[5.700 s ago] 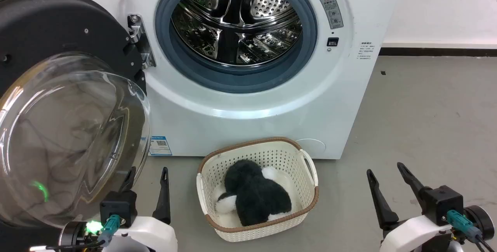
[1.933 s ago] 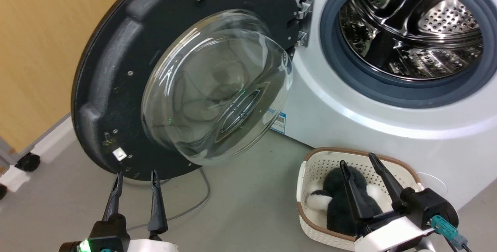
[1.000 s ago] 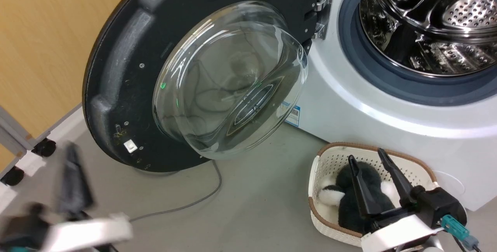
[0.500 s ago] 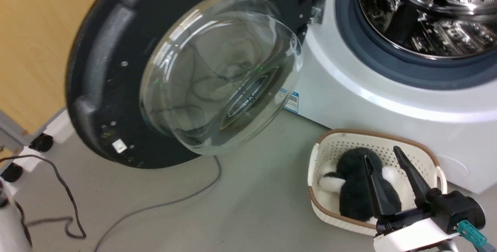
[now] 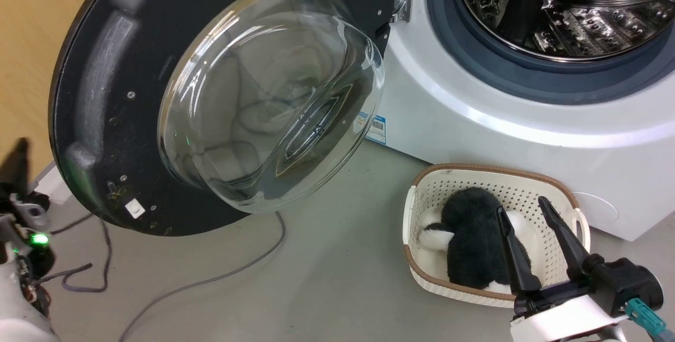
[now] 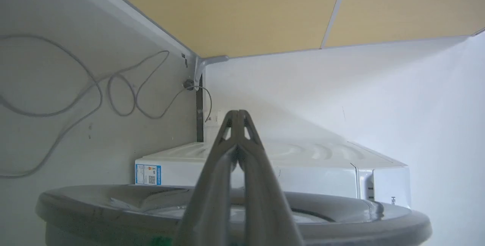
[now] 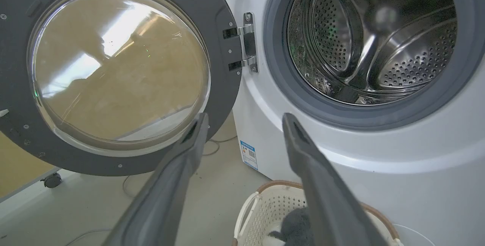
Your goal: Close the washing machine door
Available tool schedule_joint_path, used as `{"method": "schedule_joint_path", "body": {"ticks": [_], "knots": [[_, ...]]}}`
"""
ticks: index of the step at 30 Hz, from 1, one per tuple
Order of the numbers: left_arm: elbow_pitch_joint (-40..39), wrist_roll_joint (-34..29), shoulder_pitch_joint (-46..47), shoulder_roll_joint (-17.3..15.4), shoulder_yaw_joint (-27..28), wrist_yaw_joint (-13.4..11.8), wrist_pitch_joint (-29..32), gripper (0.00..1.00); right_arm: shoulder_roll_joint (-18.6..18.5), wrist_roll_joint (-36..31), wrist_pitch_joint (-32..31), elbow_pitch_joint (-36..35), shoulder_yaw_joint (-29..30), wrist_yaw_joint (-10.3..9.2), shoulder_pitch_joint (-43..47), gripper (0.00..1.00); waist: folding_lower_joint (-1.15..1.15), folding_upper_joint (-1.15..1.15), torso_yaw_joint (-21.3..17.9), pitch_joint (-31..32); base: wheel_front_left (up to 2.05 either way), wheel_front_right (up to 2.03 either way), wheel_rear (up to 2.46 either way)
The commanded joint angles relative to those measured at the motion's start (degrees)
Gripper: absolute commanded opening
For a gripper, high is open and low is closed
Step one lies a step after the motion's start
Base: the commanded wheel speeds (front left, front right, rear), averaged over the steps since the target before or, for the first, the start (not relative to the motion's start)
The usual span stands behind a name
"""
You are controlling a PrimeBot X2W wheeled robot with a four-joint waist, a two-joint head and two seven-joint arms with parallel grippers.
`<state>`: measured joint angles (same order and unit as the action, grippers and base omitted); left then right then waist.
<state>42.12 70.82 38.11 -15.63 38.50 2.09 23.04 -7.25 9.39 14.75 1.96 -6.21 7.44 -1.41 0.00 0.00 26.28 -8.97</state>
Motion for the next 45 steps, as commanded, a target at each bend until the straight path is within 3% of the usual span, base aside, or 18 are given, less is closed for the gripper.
{"method": "schedule_joint_path", "body": {"ticks": [1, 7, 17, 27, 33, 38, 45], "knots": [[0.3, 0.2, 0.2, -0.1, -0.7, 0.8, 1.7, 0.00, -0.1, 0.6, 0.2, -0.1, -0.1, 0.05, -0.2, 1.00, 0.00, 0.00, -0.1, 0.1, 0.00, 0.00, 0.00], [-0.5, 0.8, -2.8, 0.8, -4.6, 3.6, 10.5, 0.00, -0.1, 1.1, 0.2, 0.7, -0.4, 0.05, 0.1, 1.00, 0.00, 0.00, -0.5, 1.3, 0.00, 0.00, 0.00], [-10.0, 6.4, -10.6, 4.3, -8.3, 5.0, 27.0, 0.00, 1.9, 1.3, 0.2, 1.9, 0.2, 0.05, 1.4, 1.00, 0.00, 0.00, -1.1, 5.9, 0.00, 0.00, 0.00], [-28.7, 7.4, -22.7, 10.8, -15.8, 0.6, 38.2, 0.00, 3.6, 1.2, 0.2, 2.4, 1.6, 0.05, 3.4, 1.00, 0.00, 0.00, -2.8, 8.9, 0.00, 0.00, 0.00], [-39.2, 10.5, -31.3, 12.6, -23.2, -2.7, 38.9, 0.00, 4.0, 0.7, 0.2, 2.5, 3.1, 0.05, 3.4, 1.00, 0.00, 0.00, -5.9, 8.8, 0.00, 0.00, 0.00], [-43.7, 17.6, -36.6, 12.7, -32.0, -4.9, 33.3, 0.00, 4.1, 0.3, 0.2, 2.5, 3.8, 0.05, 3.6, 1.00, 0.00, 0.00, -9.2, 8.4, 0.00, 0.00, 0.00], [-43.7, 23.4, -37.2, 12.7, -40.8, -3.9, 24.2, 0.00, 4.1, -0.2, 0.2, 2.4, 3.6, 0.05, 2.4, 1.00, 0.00, 0.00, -16.0, 6.4, 0.00, 0.00, 0.00]]}}
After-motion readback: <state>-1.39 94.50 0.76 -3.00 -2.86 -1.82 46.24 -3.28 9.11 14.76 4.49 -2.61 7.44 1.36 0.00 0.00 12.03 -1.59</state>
